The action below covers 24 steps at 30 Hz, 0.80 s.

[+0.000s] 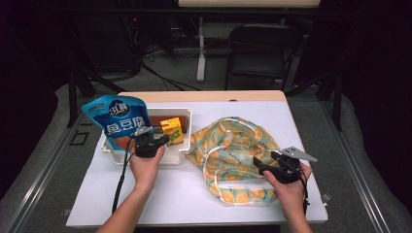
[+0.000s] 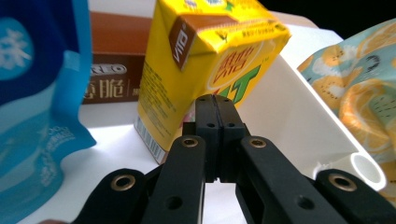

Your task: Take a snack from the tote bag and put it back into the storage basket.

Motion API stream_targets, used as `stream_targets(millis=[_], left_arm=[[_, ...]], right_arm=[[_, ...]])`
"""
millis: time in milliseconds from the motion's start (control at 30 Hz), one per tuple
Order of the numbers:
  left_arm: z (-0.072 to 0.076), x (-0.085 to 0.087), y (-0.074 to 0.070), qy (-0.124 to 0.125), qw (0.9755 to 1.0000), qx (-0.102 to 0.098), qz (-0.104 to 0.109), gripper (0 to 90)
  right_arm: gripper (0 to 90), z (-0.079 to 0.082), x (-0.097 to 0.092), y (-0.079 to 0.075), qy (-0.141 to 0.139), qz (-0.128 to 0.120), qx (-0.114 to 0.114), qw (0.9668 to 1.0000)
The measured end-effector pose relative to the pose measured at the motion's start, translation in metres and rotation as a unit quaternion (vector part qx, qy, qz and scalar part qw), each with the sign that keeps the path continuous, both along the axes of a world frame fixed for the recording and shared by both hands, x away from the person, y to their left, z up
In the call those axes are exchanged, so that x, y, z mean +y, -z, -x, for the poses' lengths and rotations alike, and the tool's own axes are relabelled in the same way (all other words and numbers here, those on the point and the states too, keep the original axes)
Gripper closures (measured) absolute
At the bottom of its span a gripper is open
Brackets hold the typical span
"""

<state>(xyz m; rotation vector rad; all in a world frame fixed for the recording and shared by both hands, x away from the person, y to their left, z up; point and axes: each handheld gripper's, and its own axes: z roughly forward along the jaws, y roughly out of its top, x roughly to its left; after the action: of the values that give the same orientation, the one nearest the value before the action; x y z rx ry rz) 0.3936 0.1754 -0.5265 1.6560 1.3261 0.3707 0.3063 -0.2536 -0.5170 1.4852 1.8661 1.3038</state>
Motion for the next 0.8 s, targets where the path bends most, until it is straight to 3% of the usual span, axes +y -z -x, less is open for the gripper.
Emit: stream_targets(millis=[67,133,267,333,400,500,600,700,800], left_arm=[[0.007,0.002,-0.004,-0.013,0.9997,-0.021,-0.001,90.0],[0.007,0.003,-0.006,-0.023,0.9993,-0.029,-0.005,90.0],[0.001,0.007,-0.007,-0.045,0.9988,-0.017,0.013,90.0],[-0.002,0.005,-0.008,-0.046,0.9988,-0.016,0.006,90.0],[-0.005,0.004,-0.009,-0.050,0.9986,-0.015,0.010,90.0],[-0.002,0.007,-0.014,-0.068,0.9967,-0.033,0.030,90.0],[0.003,0.012,-0.017,-0.082,0.9951,-0.049,0.023,90.0],[-0.001,0.019,-0.013,-0.099,0.9940,-0.039,0.026,90.0],[-0.009,0.019,-0.008,-0.095,0.9948,-0.027,0.025,90.0]], right_arm=[[23.4,0.001,-0.001,-0.001,-0.002,0.003,-0.002,1.0000],[27.4,0.001,-0.002,-0.001,0.001,-0.004,-0.007,1.0000],[43.3,0.003,-0.003,-0.003,-0.010,-0.019,-0.021,0.9995],[47.8,0.004,-0.002,-0.005,-0.014,-0.019,-0.023,0.9995],[49.4,0.005,-0.001,-0.005,-0.013,-0.021,-0.025,0.9994],[49.6,0.005,-0.002,-0.005,-0.014,-0.022,-0.024,0.9994],[49.6,0.005,-0.005,-0.005,-0.010,-0.023,-0.024,0.9994],[49.6,0.004,-0.005,-0.003,-0.006,-0.030,-0.024,0.9992],[49.6,0.004,-0.006,-0.004,-0.010,-0.024,-0.019,0.9995]])
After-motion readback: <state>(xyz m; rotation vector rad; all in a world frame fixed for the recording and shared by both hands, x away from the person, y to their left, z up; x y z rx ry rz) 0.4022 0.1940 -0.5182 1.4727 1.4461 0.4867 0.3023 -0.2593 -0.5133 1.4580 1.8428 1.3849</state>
